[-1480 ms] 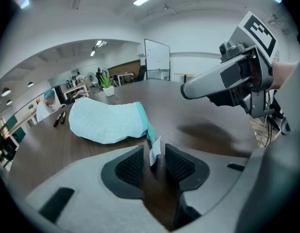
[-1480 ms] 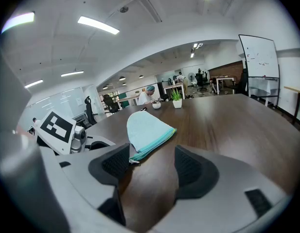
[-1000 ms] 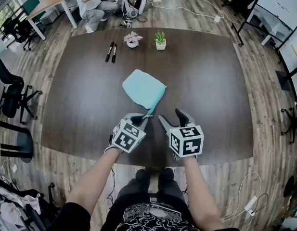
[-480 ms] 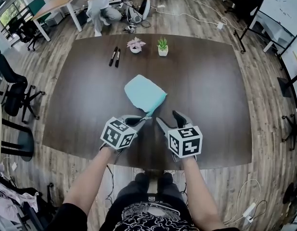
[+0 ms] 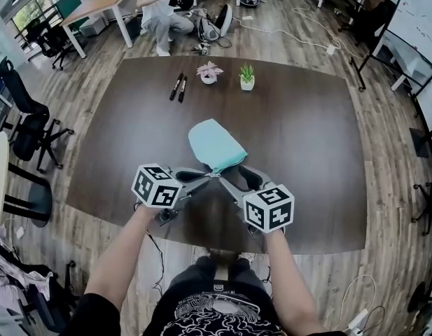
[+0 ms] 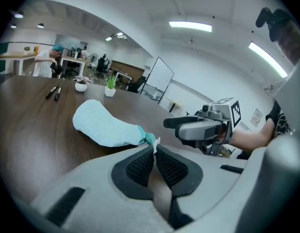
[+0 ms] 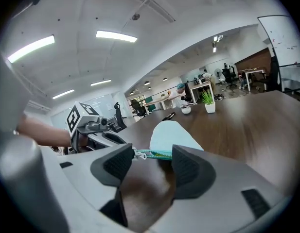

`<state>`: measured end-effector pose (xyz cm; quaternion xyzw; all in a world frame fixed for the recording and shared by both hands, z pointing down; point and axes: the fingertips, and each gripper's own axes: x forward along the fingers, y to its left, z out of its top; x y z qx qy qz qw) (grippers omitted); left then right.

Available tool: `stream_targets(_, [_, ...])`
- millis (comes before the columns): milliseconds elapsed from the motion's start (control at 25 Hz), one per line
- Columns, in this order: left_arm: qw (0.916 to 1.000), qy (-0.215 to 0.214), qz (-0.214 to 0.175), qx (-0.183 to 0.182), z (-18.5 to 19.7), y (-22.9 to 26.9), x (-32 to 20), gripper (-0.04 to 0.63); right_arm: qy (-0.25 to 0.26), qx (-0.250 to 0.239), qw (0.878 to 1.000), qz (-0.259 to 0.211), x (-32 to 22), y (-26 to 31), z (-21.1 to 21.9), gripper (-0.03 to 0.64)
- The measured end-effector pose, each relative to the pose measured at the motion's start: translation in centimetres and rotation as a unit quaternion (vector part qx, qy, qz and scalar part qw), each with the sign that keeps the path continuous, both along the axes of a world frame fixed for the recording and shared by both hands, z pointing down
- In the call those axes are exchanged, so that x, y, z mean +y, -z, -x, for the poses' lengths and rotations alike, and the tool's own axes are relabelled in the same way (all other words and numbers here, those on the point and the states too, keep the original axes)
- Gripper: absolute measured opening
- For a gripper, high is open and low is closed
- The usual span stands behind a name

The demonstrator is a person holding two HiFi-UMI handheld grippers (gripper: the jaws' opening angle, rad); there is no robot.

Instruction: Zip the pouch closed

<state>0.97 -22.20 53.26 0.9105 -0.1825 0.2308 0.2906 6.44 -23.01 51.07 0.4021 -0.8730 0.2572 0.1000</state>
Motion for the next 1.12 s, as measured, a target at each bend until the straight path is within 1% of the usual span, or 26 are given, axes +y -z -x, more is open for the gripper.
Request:
stream_targets(200, [0.9984, -0.005, 0.039, 0.042, 0.9, 1.1, 0.6, 0.023, 0.041, -0.022, 0.999, -0.002, 0.5, 0.7, 2.1, 0.233])
stream_targets(480, [0.9960, -0.001, 0.059, 0.067, 1.4, 1.1, 0.7, 0.023, 0.079, -0.030, 0.996, 0.006, 0.8, 0.2, 3.6, 0.224])
stream_targets(760, [0.9958, -0.008, 0.058, 0.070, 1.3, 1.4, 0.9, 0.023, 0.093, -0.040, 0.995, 0.018, 1.1, -0.2, 4.3, 0.192])
stream_targets(1000, [0.9960, -0.016, 0.057, 0.067, 1.2, 1.4, 0.8, 0.023, 0.112, -0.057, 0.992, 0.029, 1.3, -0.3, 5.0, 0.186])
stream_targets(1120, [0.9962, -0.019, 0.057, 0.063, 1.3, 1.3, 1.0, 0.023, 0.118, -0.059, 0.991, 0.032, 1.5, -0.5, 5.2, 0.181])
